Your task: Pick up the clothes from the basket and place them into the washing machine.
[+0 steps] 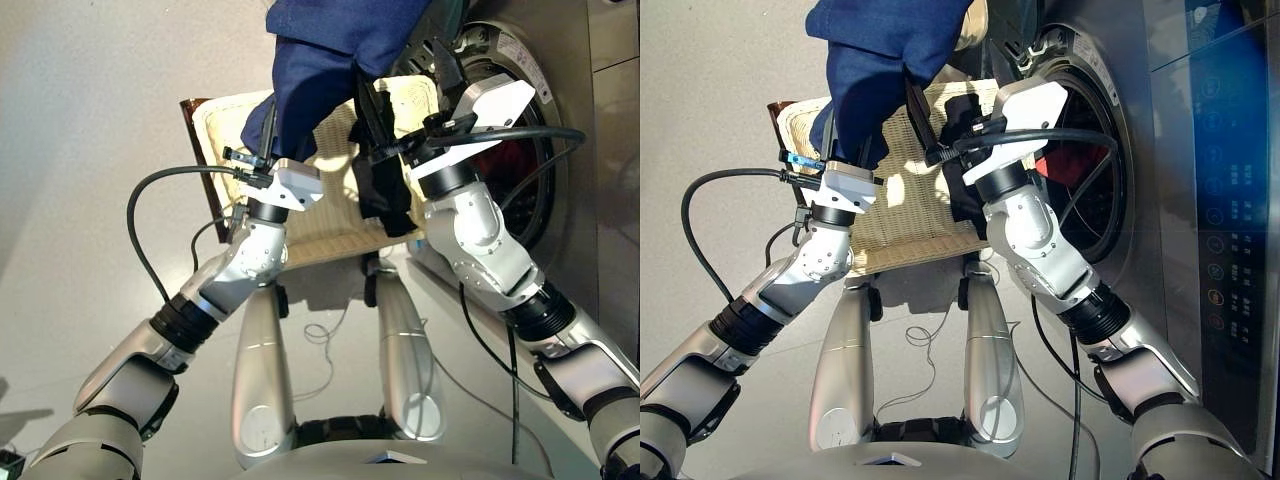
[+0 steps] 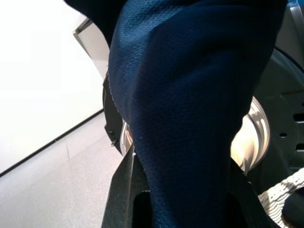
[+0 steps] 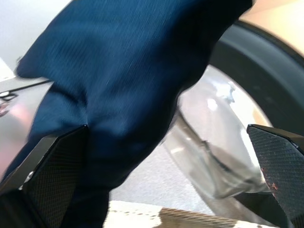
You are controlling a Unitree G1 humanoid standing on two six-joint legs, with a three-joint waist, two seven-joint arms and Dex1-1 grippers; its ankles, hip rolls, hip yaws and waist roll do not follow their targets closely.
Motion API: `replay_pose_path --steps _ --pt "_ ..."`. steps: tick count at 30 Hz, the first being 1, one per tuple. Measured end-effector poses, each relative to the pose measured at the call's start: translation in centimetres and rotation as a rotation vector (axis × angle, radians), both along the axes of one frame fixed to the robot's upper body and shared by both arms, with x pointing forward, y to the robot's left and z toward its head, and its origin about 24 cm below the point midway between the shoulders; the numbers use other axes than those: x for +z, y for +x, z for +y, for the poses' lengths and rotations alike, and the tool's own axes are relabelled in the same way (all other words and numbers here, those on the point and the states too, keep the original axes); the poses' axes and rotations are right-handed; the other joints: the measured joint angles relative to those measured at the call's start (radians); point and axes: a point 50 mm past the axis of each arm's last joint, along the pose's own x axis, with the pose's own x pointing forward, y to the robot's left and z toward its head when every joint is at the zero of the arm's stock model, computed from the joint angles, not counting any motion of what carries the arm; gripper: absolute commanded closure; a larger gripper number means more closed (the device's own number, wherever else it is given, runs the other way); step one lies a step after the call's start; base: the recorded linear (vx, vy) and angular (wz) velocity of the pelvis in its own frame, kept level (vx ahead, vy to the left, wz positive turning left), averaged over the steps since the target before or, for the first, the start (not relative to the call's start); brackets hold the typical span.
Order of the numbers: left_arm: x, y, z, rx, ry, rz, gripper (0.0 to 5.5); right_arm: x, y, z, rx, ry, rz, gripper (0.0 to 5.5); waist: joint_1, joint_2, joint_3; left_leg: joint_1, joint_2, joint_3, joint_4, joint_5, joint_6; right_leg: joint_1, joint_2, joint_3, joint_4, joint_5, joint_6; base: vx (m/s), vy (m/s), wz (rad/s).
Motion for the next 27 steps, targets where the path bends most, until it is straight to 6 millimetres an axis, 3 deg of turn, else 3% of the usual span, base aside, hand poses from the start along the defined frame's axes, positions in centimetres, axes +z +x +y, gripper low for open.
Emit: replay_pose_path --steps 12,22,23,24,25,27 --pt "0.1 0.1 -0.1 -0.023 0.018 0.02 5.5 1.4 -0.6 2.3 0.181 -0.061 -0.03 0.0 0.005 0.0 0.0 -0.008 -0.002 -0.005 0.001 0.001 0.001 -0.005 -0.002 -0.004 0.001 0.0 0.0 0.0 0.0 0.0" --pt "0.0 0.1 -0.2 -0.035 0.032 0.035 5.5 1.8 -0.7 2.6 0.225 -0.059 -0.027 0.0 0.023 0.0 0.0 -0.008 -0.013 -0.009 0.004 0.005 0.005 -0.006 -0.012 -0.006 0.013 -0.004 0.005 0.0 0.0 0.0" --pt "0.0 0.1 -0.2 -0.035 0.033 0.036 5.5 1.8 -0.7 2.6 0.228 -0.059 -0.028 1.01 0.023 0.0 0.0 -0.008 -0.013 -0.01 0.004 0.006 0.005 -0.006 -0.012 -0.006 0.013 -0.004 0.005 0.0 0.0 0.0" --pt "0.0 0.1 -0.2 -0.036 0.033 0.036 5.5 1.9 -0.7 2.6 0.232 -0.054 -0.025 3.49 0.023 0.0 0.0 -0.008 -0.013 -0.01 0.004 0.006 0.005 -0.006 -0.012 -0.006 0.014 -0.004 0.005 0.0 0.0 0.0" --pt "0.0 0.1 -0.2 -0.037 0.034 0.037 5.5 1.9 -0.7 2.6 0.233 -0.053 -0.026 5.5 0.023 0.0 0.0 -0.008 -0.013 -0.01 0.004 0.006 0.005 -0.006 -0.012 -0.006 0.014 -0.003 0.005 0.0 0.0 0.0" --pt "-0.2 0.1 -0.3 -0.045 0.043 0.043 5.5 2.0 -0.7 2.6 0.233 -0.052 -0.025 5.5 0.023 0.0 0.0 -0.008 -0.013 -0.01 0.003 0.006 0.005 -0.006 -0.012 -0.006 0.013 -0.003 0.005 0.0 0.0 0.0"
